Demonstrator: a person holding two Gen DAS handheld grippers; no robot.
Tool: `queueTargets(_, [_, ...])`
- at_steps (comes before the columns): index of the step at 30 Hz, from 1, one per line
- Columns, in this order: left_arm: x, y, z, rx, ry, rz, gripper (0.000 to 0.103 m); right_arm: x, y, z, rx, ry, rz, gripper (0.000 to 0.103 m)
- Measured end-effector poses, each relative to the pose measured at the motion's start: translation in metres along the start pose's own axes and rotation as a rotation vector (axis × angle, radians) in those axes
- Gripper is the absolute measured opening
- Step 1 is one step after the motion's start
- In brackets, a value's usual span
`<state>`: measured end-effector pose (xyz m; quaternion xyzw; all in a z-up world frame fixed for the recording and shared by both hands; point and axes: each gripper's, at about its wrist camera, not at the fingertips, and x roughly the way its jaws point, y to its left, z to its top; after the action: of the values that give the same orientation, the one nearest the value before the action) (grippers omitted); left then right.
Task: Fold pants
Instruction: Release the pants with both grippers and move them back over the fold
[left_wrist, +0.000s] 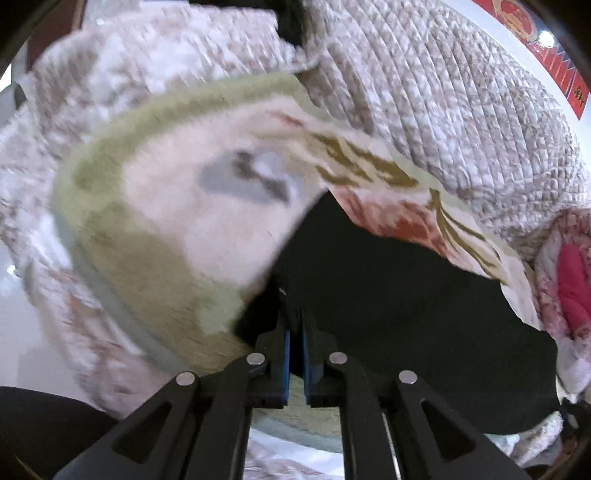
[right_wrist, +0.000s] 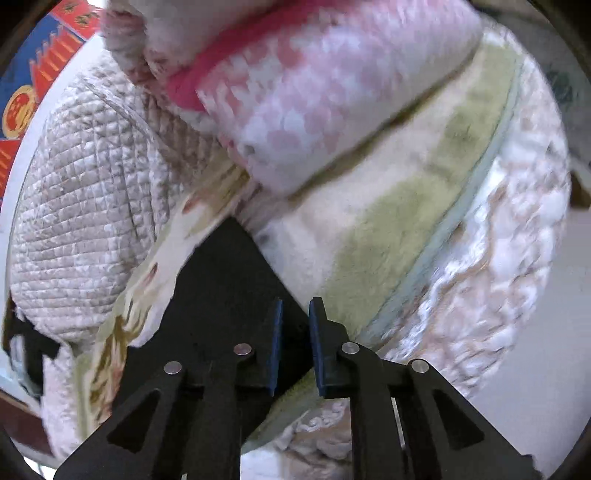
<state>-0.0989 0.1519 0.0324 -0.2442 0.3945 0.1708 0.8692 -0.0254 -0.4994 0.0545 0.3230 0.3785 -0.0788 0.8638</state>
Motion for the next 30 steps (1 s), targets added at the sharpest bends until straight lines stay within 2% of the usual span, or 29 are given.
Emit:
queueTargets(3, [-0.018, 0.006, 0.007, -0.012, -0.076, 0.054, 0.009, -0.015, 0.019, -0.002, -0.124, -0.073, 0.049, 0.021])
queueTargets(6, [-0.025, -0.004, 0.015, 0.017, -0.109, 0.009, 0.009, -0.003, 0.055, -0.012, -0.309, -0.031, 0.116, 0.022])
queueTargets(8, [-0.017, -0.021, 0.020, 0.056, -0.085, -0.061, 0.009, 0.017, 0.073, -0.019, -0.388, 0.035, 0.151, 0.022])
queueTargets(11, [0.009, -0.056, 0.027, 0.132, -0.010, -0.177, 0.014, 0.053, 0.097, -0.023, -0.484, 0.120, 0.153, 0.022])
queueTargets(14, [0.036, -0.084, 0.032, 0.202, 0.036, -0.208, 0.015, 0.073, 0.110, -0.023, -0.541, 0.133, 0.156, 0.022])
queueTargets(16, [0.058, -0.091, 0.035, 0.227, 0.048, -0.161, 0.015, 0.082, 0.111, -0.017, -0.547, 0.109, 0.139, 0.022])
queueTargets(19, [0.083, -0.085, 0.037, 0.212, 0.063, -0.074, 0.015, 0.098, 0.103, -0.005, -0.524, 0.057, 0.060, 0.022])
queueTargets(20, [0.087, -0.080, 0.037, 0.200, 0.060, -0.065, 0.015, 0.102, 0.095, -0.001, -0.496, 0.050, 0.021, 0.022])
queueTargets(23, [0.085, -0.078, 0.037, 0.204, 0.031, -0.049, 0.015, 0.105, 0.083, 0.010, -0.399, 0.062, 0.055, 0.021])
queueTargets(26, [0.079, -0.080, 0.034, 0.216, 0.020, -0.030, 0.015, 0.097, 0.098, 0.002, -0.475, 0.013, 0.028, 0.022])
queueTargets(28, [0.073, -0.086, 0.029, 0.233, 0.009, -0.037, 0.015, 0.093, 0.110, -0.007, -0.517, 0.015, 0.074, 0.022])
queueTargets(30, [0.065, -0.093, 0.024, 0.258, 0.002, -0.048, 0.015, 0.090, 0.121, -0.024, -0.572, 0.043, 0.108, 0.029])
